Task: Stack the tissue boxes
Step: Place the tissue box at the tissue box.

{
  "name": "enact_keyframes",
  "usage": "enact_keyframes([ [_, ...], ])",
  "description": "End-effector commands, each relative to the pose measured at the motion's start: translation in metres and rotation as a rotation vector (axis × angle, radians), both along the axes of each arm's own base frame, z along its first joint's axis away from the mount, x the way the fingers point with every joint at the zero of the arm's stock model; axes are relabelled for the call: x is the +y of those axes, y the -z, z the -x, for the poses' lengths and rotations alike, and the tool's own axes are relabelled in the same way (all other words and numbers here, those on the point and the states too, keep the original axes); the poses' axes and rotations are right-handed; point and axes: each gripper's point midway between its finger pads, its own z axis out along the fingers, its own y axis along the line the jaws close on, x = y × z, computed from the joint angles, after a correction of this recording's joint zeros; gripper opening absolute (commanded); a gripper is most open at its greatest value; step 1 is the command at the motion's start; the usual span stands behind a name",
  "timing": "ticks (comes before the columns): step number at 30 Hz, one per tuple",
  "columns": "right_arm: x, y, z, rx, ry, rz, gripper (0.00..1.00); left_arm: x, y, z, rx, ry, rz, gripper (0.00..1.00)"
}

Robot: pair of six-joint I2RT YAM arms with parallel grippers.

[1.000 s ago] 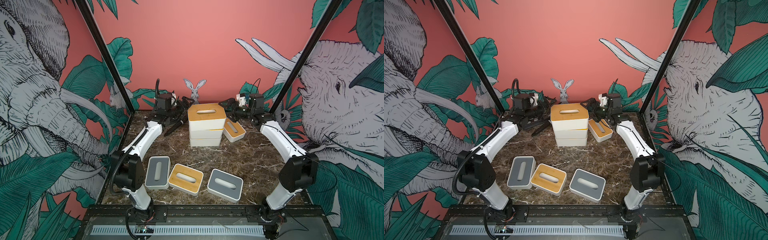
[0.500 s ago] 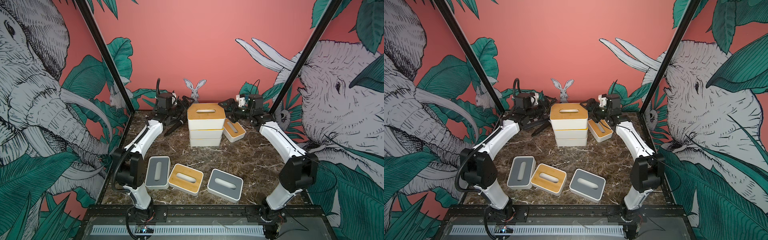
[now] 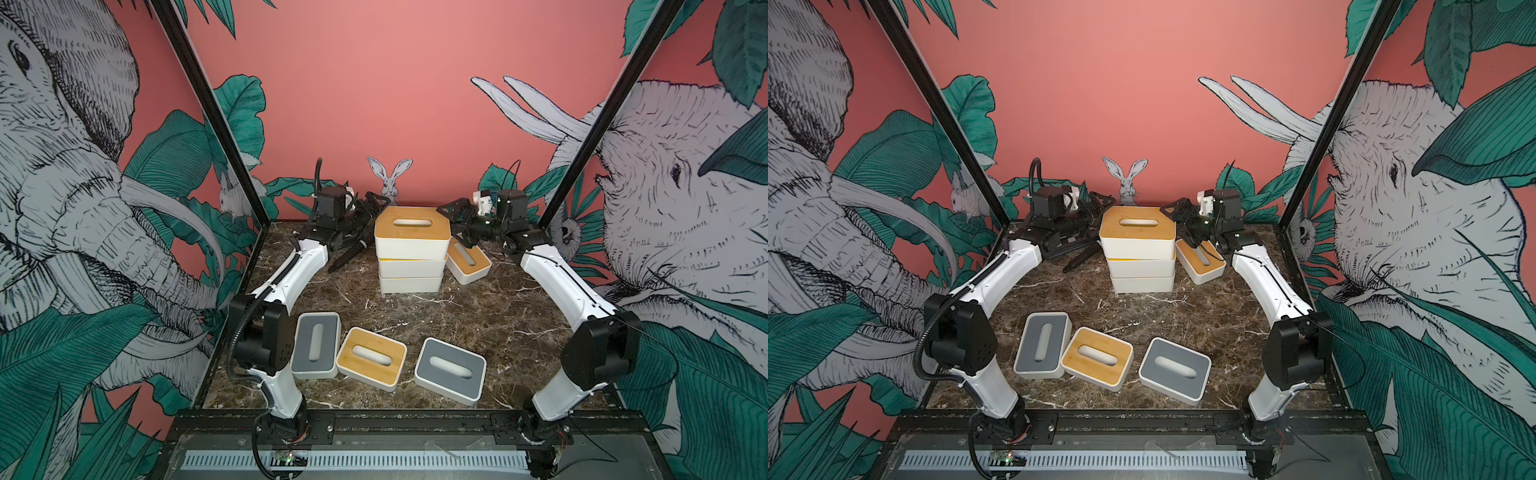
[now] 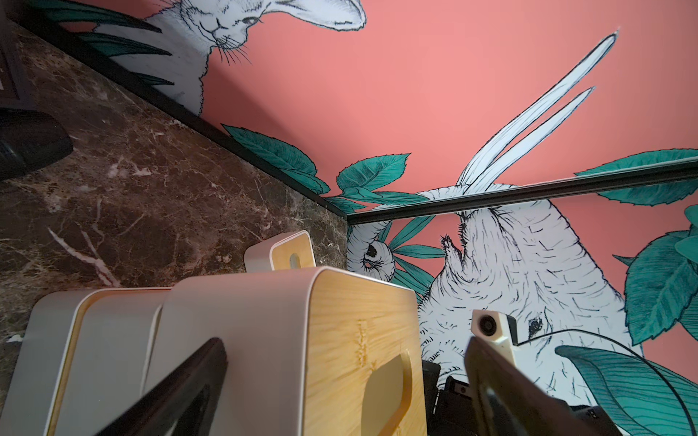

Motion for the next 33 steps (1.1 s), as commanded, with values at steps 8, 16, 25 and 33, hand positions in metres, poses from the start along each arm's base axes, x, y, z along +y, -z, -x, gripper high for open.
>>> enact_keyframes([
  [8,0.005,-0.021,-0.001,-0.057,-0.027,-0.019,0.99,-0.021,-0.023,0.017,-0.045,0.056,0.044,0.99],
  [16,0.005,-0.02,-0.006,-0.057,-0.023,-0.023,0.99,-0.024,-0.019,0.024,-0.039,0.048,0.045,1.0],
  [25,0.007,-0.018,-0.01,-0.051,-0.029,-0.035,0.99,-0.02,-0.023,0.032,-0.048,0.036,0.042,1.0],
  [33,0.009,-0.018,-0.01,-0.049,-0.036,-0.042,0.99,-0.023,-0.028,0.038,-0.056,0.046,0.047,0.99],
])
